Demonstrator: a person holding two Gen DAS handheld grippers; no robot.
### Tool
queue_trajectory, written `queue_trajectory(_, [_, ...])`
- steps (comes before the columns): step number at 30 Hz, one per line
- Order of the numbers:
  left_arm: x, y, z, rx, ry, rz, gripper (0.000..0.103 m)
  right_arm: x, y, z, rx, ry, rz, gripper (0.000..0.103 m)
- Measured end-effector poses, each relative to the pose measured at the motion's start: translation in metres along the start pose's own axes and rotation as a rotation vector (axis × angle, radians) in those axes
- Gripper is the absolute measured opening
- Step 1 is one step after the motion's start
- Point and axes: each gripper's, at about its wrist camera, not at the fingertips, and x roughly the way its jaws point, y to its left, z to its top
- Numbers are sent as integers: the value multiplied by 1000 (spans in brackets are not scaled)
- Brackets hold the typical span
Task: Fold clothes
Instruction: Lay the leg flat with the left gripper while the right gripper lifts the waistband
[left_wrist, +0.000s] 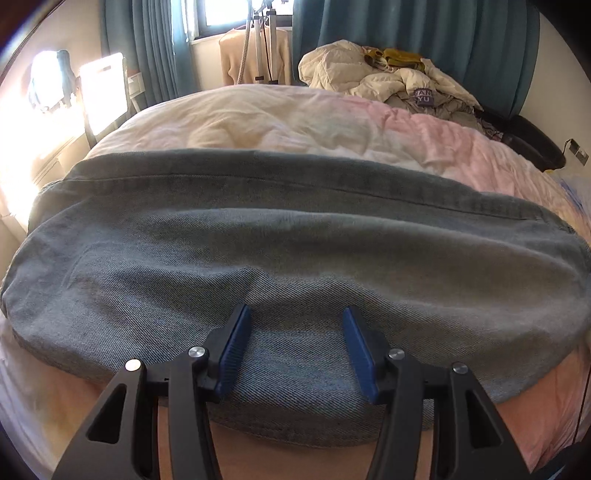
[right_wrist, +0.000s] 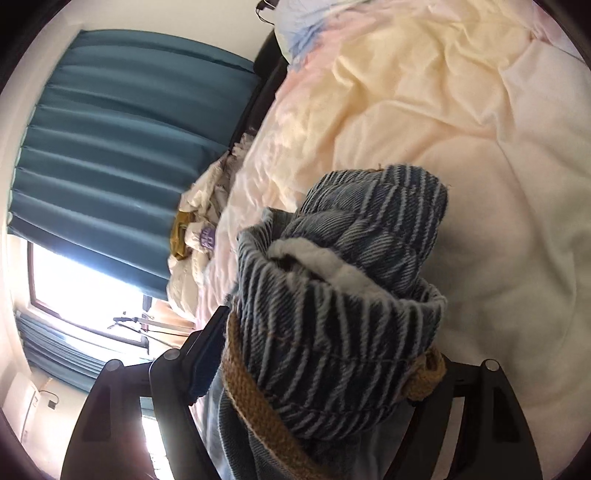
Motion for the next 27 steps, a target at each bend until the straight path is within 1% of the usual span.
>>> queue_trajectory(1, [6,-2,-1,9,12,14,53,1,2,0,-9,0,4,77])
queue_trajectory(2, [6,-5,0,19,7,21,53,4,3,0,-23,13,-8,77])
queue_trajectory(5, [7,-7,1,27,1,21,53,16,-6,-2,-35,58,-69,77])
queue_trajectory(7, [7,-6,2,27,1,17,53,18,-10,-3,-22,55,-80,76])
queue_trajectory(9, [6,-7,1,31,1,22,53,18,-5,-3,-36,44,-81,76])
queue_trajectory(11, [5,-8,1,34,1,26,53,15,4,-2,-70,31,-86,67])
queue_trajectory(13, [4,-9,1,36,1,30,53,12,14,-2,-105,19,-90,55])
queue_trajectory(14, [4,-9,1,37,0,32,53,10,18,-2,-122,13,-92,52])
queue_trajectory(16, [3,-9,1,38,-1,34,53,8,28,-2,-156,1,-96,43])
queue_trajectory(19, [3,-8,0,41,-6,29,53,3,41,-1,-208,-18,-102,37])
queue_trajectory(22, [1,-8,0,45,-8,30,53,-1,55,-1,-260,-36,-108,35])
queue_trajectory(25, [-3,-6,3,39,-12,24,53,-13,70,-3,-286,-55,-107,33])
queue_trajectory(27, [-7,-5,5,31,-23,13,53,-21,90,-9,-327,-80,-108,33])
